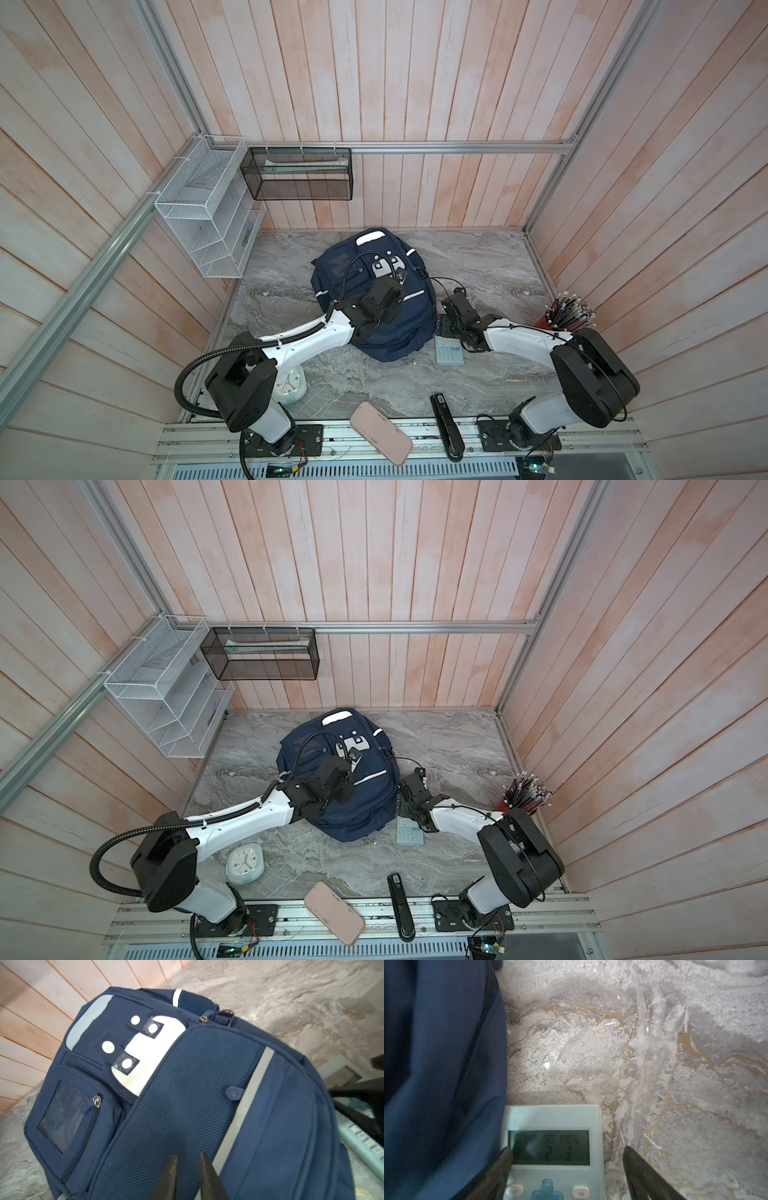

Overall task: Pack the student bag
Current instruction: 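Move the right gripper to the light-blue calculator while the left releases the bag, then grasp the light-blue calculator with the right gripper while the left holds the bag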

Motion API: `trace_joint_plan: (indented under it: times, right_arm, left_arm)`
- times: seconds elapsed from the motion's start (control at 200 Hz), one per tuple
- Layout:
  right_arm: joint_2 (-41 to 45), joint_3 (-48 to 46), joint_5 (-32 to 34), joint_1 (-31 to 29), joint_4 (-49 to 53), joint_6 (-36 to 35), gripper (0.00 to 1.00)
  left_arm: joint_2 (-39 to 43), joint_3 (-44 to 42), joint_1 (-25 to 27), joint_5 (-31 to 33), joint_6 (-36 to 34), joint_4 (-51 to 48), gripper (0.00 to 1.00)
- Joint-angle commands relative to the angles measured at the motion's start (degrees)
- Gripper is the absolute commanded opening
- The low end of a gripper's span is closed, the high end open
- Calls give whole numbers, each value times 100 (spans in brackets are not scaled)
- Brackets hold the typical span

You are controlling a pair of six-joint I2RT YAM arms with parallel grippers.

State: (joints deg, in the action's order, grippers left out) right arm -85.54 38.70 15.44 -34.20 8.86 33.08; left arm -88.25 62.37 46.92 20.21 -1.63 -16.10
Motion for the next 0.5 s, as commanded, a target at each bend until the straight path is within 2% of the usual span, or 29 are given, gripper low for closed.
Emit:
trace_joint_plan:
  times: [0.0,0.06,0.105,0.195,0.235,0.34,0.495]
  right_arm:
    - [248,-330,-627,-229,600,91,88]
    - [555,-424,-669,-237,534,216,90]
    - [770,-439,-666,-237,545,265,91]
    - [1029,-409,-771,-235,611,278,93]
    - [1085,-408,-944,-249,618,278,94]
    - [996,-469,-1062,-501,688,321,95]
    - [775,-655,-1072,-795,789,356,97]
  left_arm:
    - [399,18,-5,-210,238,-135,23]
    - [618,-121,-11,-245,281,-129,31]
    - [798,-274,-15,-284,312,-84,42]
    - [1169,-542,-25,-377,401,21,72]
    - [1297,-635,-34,-526,422,27,80]
    - [1489,-873,9,-1113,91,37,88]
    - [1410,-1078,324,-602,-447,-22,89]
